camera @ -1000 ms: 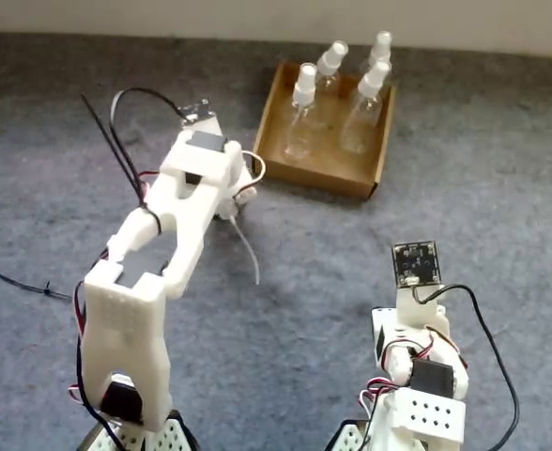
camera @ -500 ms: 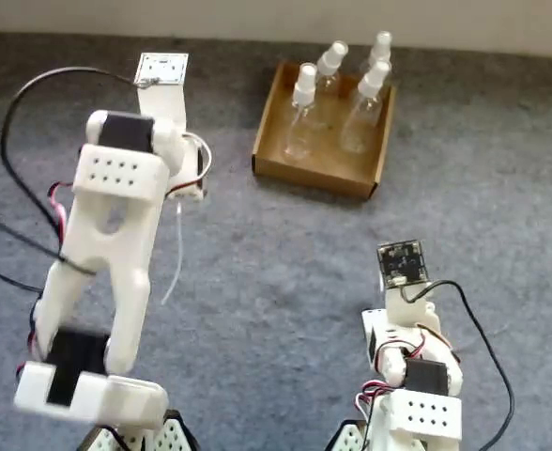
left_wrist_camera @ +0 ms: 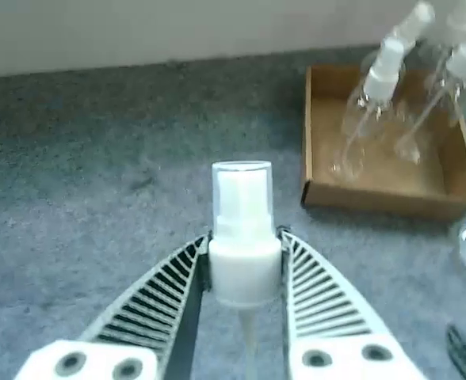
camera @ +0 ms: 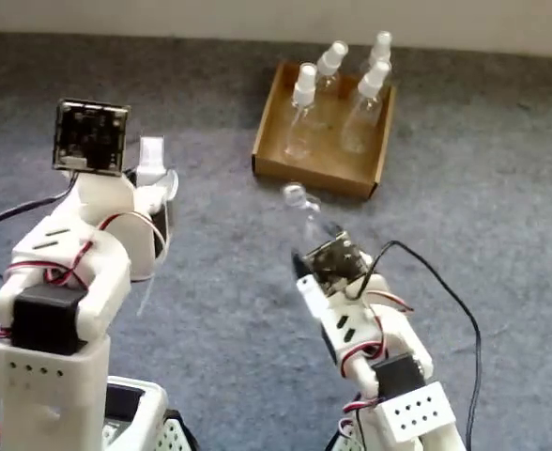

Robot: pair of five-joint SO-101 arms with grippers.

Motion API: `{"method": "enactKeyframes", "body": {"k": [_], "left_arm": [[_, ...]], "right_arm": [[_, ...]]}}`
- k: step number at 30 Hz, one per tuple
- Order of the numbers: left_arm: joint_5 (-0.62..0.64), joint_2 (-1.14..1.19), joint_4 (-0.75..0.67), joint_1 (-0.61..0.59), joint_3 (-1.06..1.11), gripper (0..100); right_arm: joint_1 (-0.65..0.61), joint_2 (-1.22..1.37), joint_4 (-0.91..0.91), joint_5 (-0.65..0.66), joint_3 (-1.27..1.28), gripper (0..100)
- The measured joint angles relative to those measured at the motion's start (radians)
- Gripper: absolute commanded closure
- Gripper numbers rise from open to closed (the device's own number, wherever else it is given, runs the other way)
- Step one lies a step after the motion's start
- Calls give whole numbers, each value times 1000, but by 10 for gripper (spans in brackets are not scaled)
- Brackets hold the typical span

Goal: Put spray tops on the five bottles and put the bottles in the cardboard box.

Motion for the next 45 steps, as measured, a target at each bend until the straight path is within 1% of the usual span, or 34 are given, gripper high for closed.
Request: {"method": "enactKeyframes", "body": {"k": [3, 6, 8, 10, 15, 18, 24, 29, 33, 35, 38, 41, 43, 45], "left_arm": [[143, -18, -176, -2, 98, 995], [290, -18, -361, 0, 164, 995], [339, -18, -460, 0, 169, 995], [356, -23, -517, 0, 158, 995], [374, -29, -551, 0, 69, 995], [413, -35, -557, 0, 44, 995], [423, -34, -557, 74, 49, 995], [423, -34, -582, 86, 84, 995], [423, -35, -594, 86, 86, 995], [423, -35, -608, 87, 91, 995], [423, -35, -671, 84, 126, 995], [423, -35, -733, 87, 158, 995], [423, -35, -750, 84, 164, 995], [423, -35, -756, 101, 166, 995]], "right_arm": [[-91, 0, -61, 0, 12, 993], [-129, 0, -75, 0, 61, 993], [-149, 0, -78, 0, 98, 993], [-153, 0, -78, 0, 130, 993], [-153, 0, -78, 0, 144, 993], [-153, 0, -78, 0, 146, 993], [-153, 0, -78, -3, 146, 993], [-141, 0, -78, -135, 146, 993], [-130, 0, -77, -198, 146, 993], [-135, 0, -52, -206, 146, 993], [-163, -55, 11, -210, 146, 993], [-167, -189, 94, -210, 146, 993], [-169, -295, 166, -210, 146, 993], [-172, -345, 218, -210, 146, 993]]}}
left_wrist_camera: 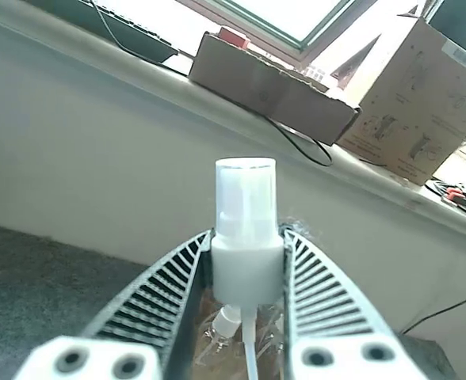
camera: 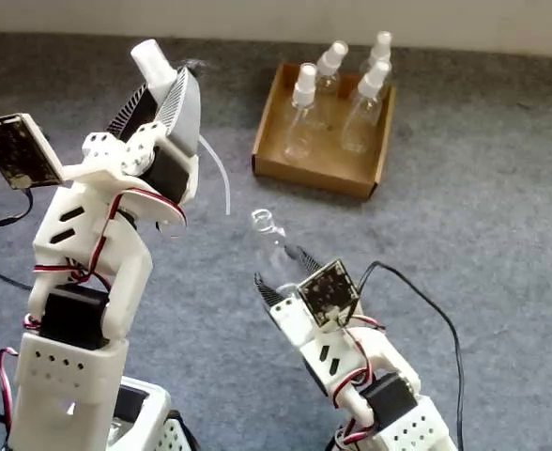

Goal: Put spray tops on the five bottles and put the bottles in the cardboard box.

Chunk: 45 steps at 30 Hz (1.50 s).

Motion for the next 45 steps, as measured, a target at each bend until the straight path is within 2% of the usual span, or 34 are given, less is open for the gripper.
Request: {"method": "enactKeyframes", "body": {"k": [4, 8, 15, 25, 35, 41, 45], "left_arm": [[-3, 2, -3, 86, 0, 995], [-68, 66, -14, 155, 0, 995], [-94, 198, -26, 137, -15, 995], [-94, 203, -28, 87, -86, 995], [-94, 203, -25, 91, -114, 995], [-94, 203, 41, 91, -107, 995], [-94, 203, 46, 127, -72, 995]], "right_arm": [[-28, 3, 20, 0, 0, 993], [-49, -15, 25, 0, 0, 993], [-52, -18, 26, 0, -2, 993], [-52, -18, 26, 0, -2, 993], [-52, -18, 26, 0, -2, 993], [-9, -18, 26, 0, -2, 993], [-5, -18, 26, 0, -2, 993]]}}
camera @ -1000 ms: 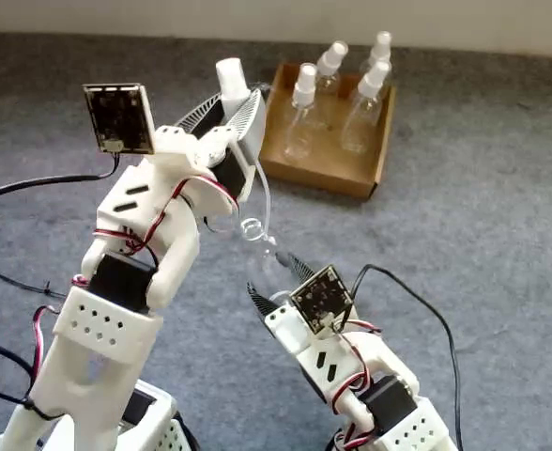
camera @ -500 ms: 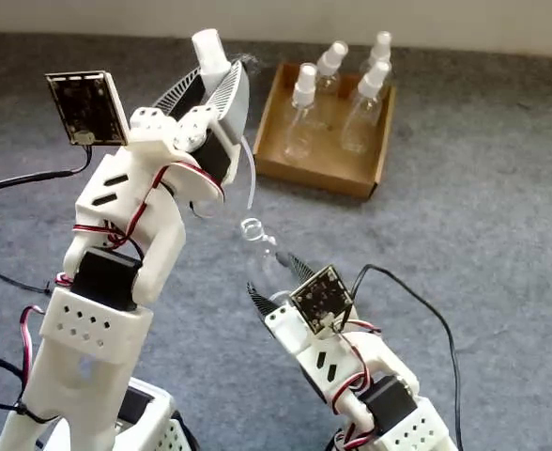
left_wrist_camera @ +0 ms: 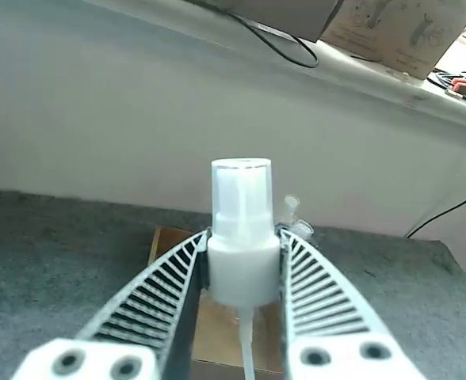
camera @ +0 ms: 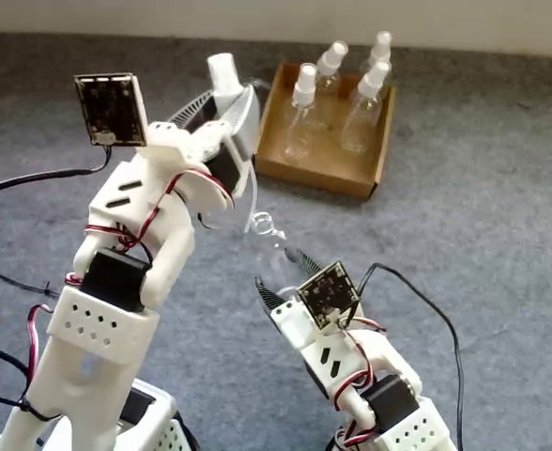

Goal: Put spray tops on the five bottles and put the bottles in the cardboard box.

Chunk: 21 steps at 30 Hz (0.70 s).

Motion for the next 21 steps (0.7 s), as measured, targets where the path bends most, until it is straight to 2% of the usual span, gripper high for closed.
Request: {"method": "enactKeyframes", "body": {"k": [5, 21], "left_arm": [[0, 0, 0, 37, 0, 995], [-46, 6, 0, 3, -63, 995]], "right_arm": [[-2, 0, 0, 0, 0, 993], [-21, 0, 0, 0, 0, 993]]}}
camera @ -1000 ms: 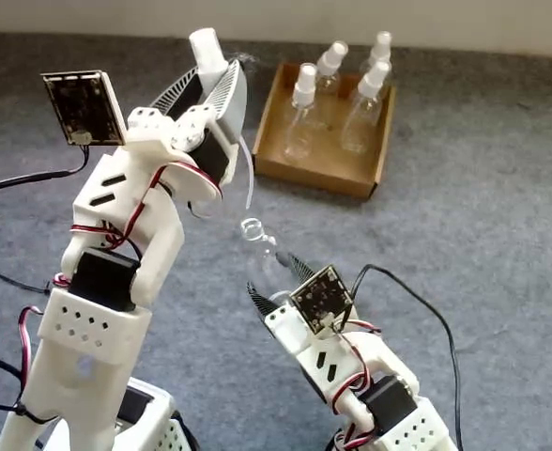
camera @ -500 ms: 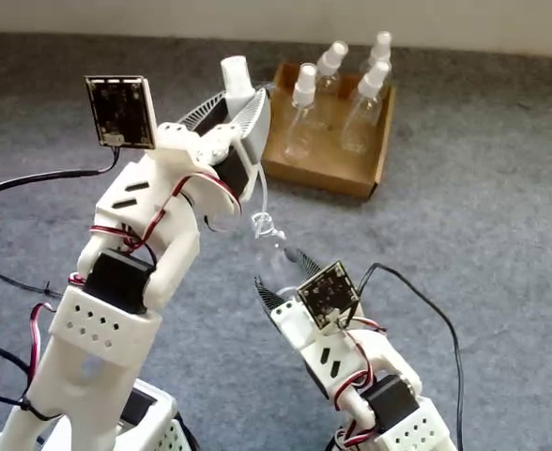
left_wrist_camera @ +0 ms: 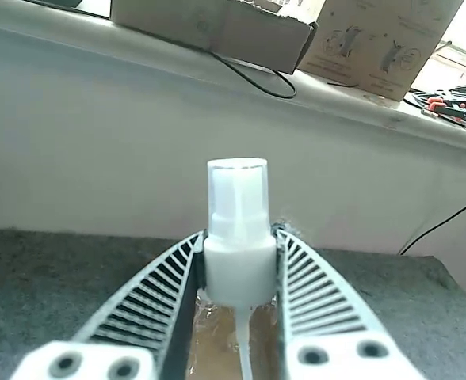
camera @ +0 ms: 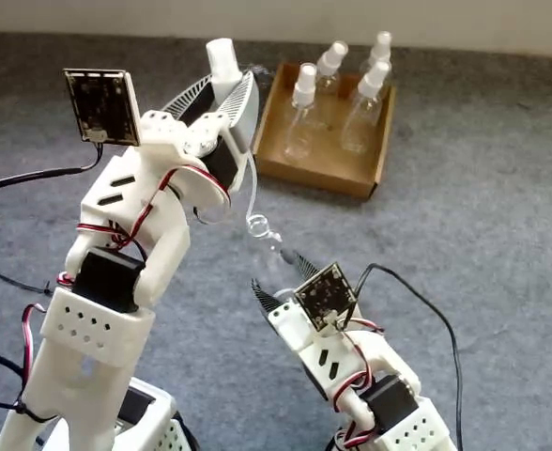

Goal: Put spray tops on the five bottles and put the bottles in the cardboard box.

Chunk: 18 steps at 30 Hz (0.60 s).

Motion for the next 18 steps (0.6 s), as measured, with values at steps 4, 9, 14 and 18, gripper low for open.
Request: {"method": "enactKeyframes", "body": {"k": [4, 9, 14, 18], "left_arm": [[0, 0, 0, -3, 0, 995], [0, 0, -17, 0, 28, 995], [0, 0, -64, 31, 64, 995], [0, 0, -69, 40, 74, 995]], "right_arm": [[0, 0, 0, 0, 0, 993], [0, 0, 0, 0, 0, 993], [0, 0, 0, 0, 0, 993], [0, 0, 0, 0, 0, 993]]}}
